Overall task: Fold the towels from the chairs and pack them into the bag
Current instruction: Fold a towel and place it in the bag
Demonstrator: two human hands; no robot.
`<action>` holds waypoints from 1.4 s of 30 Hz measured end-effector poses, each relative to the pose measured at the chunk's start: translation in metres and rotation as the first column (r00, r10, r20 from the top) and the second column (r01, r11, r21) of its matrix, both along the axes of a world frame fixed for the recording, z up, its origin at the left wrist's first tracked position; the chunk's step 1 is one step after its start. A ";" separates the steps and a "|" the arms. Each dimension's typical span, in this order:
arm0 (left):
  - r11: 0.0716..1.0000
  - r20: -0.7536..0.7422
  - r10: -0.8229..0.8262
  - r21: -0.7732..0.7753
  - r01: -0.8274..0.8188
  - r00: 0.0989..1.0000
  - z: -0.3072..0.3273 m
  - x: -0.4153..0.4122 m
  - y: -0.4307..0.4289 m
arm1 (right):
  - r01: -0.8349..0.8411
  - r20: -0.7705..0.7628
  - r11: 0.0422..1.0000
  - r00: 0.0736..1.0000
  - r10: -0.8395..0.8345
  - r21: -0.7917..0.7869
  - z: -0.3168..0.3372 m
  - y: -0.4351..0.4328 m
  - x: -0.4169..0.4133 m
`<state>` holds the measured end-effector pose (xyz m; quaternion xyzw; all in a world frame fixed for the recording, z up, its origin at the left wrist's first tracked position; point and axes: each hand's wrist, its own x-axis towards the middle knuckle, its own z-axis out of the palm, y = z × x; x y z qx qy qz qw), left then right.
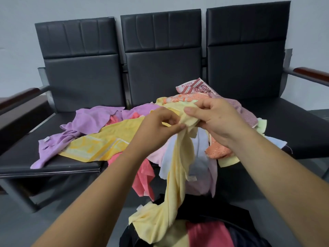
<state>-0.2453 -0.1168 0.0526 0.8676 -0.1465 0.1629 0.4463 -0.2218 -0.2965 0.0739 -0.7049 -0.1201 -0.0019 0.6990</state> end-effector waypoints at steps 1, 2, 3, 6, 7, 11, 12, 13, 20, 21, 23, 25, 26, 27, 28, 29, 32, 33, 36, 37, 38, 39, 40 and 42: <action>0.997 -0.048 -0.044 -0.070 0.040 0.998 0.004 0.001 0.004 | -0.007 0.017 1.000 1.000 0.007 -0.025 0.000 -0.002 0.002; 0.985 -0.087 -0.097 -0.153 0.082 0.991 0.008 0.001 0.008 | -0.023 0.041 0.998 0.999 0.026 -0.067 0.000 -0.005 0.005; 0.970 -0.122 -0.133 -0.218 0.104 0.984 0.010 0.001 0.010 | -0.051 0.057 0.991 0.997 0.059 -0.123 0.000 -0.007 0.007; 0.977 -0.170 -0.072 -0.208 0.036 0.983 0.013 -0.002 0.014 | -0.193 0.038 0.918 0.975 0.219 -0.346 0.001 -0.015 0.007; 0.982 -0.171 -0.016 -0.187 -0.017 0.985 0.014 -0.003 0.014 | -0.199 0.053 0.869 0.967 0.249 -0.453 0.003 -0.017 0.007; 0.981 -0.199 0.113 -0.135 -0.141 0.974 0.016 -0.007 0.024 | 0.006 0.203 0.731 0.962 0.181 -0.682 0.005 -0.028 0.008; 0.993 -0.182 0.092 -0.053 -0.104 0.979 0.016 -0.009 0.027 | 0.040 0.222 0.732 0.963 0.153 -0.680 0.004 -0.032 0.009; 0.996 -0.155 0.078 0.061 -0.070 0.985 0.016 -0.011 0.031 | 0.067 0.233 0.733 0.964 0.127 -0.677 0.003 -0.036 0.009; 0.831 -0.088 0.227 0.536 -0.145 0.970 0.001 -0.007 0.071 | 0.178 0.243 0.855 0.968 -0.063 -0.487 -0.010 -0.057 0.016; 0.793 -0.103 0.265 0.589 -0.156 0.959 -0.001 -0.008 0.075 | 0.198 0.245 0.856 0.966 -0.087 -0.478 -0.012 -0.059 0.016; 0.732 -0.123 0.331 0.659 -0.172 0.936 -0.002 -0.009 0.081 | 0.227 0.249 0.847 0.962 -0.115 -0.481 -0.017 -0.062 0.015; 0.710 -0.136 0.354 0.683 -0.172 0.925 0.000 -0.012 0.082 | 0.233 0.241 0.841 0.962 -0.127 -0.489 -0.019 -0.066 0.014; 0.712 -0.150 0.356 0.683 -0.164 0.923 0.001 -0.014 0.081 | 0.231 0.230 0.843 0.964 -0.131 -0.485 -0.020 -0.068 0.013; 0.731 -0.174 0.347 0.665 -0.150 0.921 0.002 -0.015 0.080 | 0.231 0.218 0.843 0.966 -0.140 -0.486 -0.021 -0.068 0.013; 0.772 -0.207 0.326 0.621 -0.134 0.922 0.002 -0.016 0.079 | 0.239 0.208 0.837 0.966 -0.154 -0.492 -0.023 -0.069 0.014; 0.842 -0.252 0.287 0.527 -0.118 0.924 0.002 -0.016 0.078 | 0.248 0.190 0.833 0.966 -0.175 -0.494 -0.025 -0.068 0.015; 0.997 -0.402 0.070 -0.007 -0.079 0.913 0.003 -0.021 0.070 | 0.195 0.038 0.901 0.980 -0.195 -0.387 -0.032 -0.063 0.016; 0.984 -0.422 -0.014 -0.168 -0.063 0.906 0.005 -0.022 0.065 | 0.155 -0.015 0.929 0.985 -0.170 -0.337 -0.033 -0.059 0.015; 0.916 -0.399 -0.187 -0.400 0.013 0.898 0.007 -0.024 0.053 | 0.060 -0.081 0.975 0.994 -0.079 -0.215 -0.033 -0.043 0.010; 0.901 -0.388 -0.232 -0.432 0.046 0.892 0.006 -0.022 0.052 | 0.056 -0.072 0.979 0.995 -0.071 -0.196 -0.032 -0.039 0.008; 0.892 -0.384 -0.270 -0.446 0.079 0.883 0.005 -0.021 0.052 | 0.061 -0.050 0.979 0.996 -0.072 -0.195 -0.031 -0.035 0.007; 0.891 -0.387 -0.300 -0.439 0.112 0.872 0.005 -0.022 0.053 | 0.069 -0.016 0.974 0.997 -0.074 -0.217 -0.030 -0.032 0.006; 0.901 -0.392 -0.318 -0.409 0.146 0.863 0.005 -0.022 0.055 | 0.075 0.015 0.967 0.997 -0.073 -0.242 -0.029 -0.030 0.004; 0.940 -0.395 -0.297 -0.280 0.194 0.869 0.004 -0.023 0.055 | 0.079 0.049 0.963 0.996 -0.068 -0.259 -0.028 -0.027 0.000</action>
